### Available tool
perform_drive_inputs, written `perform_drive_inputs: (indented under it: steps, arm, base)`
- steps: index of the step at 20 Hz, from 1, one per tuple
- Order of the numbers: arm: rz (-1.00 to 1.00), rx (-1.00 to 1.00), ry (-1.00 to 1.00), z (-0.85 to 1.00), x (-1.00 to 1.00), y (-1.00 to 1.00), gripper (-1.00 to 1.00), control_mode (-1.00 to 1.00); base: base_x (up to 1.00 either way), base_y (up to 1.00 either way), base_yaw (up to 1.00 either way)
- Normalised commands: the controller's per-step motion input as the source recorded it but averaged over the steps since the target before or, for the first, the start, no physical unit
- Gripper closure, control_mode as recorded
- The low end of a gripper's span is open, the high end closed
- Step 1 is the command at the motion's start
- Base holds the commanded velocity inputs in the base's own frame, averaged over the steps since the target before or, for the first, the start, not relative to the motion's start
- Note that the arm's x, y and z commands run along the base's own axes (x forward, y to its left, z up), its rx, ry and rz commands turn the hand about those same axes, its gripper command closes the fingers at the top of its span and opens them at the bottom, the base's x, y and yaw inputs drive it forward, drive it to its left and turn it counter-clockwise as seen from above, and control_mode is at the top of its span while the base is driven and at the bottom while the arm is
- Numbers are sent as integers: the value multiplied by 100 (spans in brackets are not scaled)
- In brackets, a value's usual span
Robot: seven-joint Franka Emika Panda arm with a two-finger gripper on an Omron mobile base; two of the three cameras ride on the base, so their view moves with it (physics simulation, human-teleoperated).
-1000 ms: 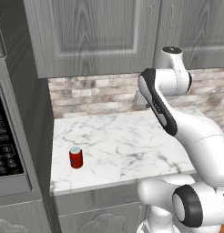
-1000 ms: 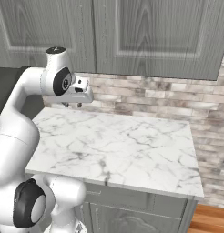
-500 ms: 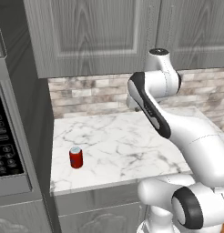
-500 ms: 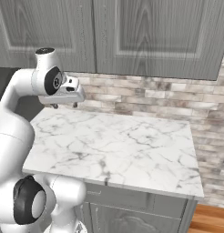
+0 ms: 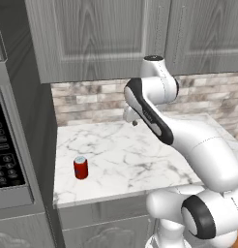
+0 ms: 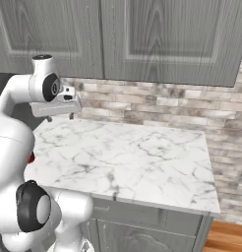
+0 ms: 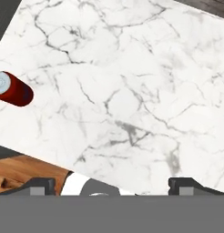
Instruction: Four empty soda cans are scattered around the kitchen. Gather all the cans and cluster them next to the stove for recycling.
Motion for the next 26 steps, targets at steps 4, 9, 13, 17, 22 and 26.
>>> perform_drive_inputs:
  steps: [4,9,13,17,22,26]
  arm:
    - [12,2,7,-14,0,37,-100,-100]
    - [8,0,2,-13,-8,39,-100,-100]
    - [4,0,1,-14,-15,38,-100,-100]
    - [1,0,1,-14,-15,35,-100,-100]
    - [3,0,0,-17,-14,32,-100,-100]
    - [0,0,0,-11,-1,30,-100,-100]
  base:
    - [0,0,0]
    - [0,0,0]
    - [0,0,0]
    - [0,0,0]
    - [0,0,0]
    - [0,0,0]
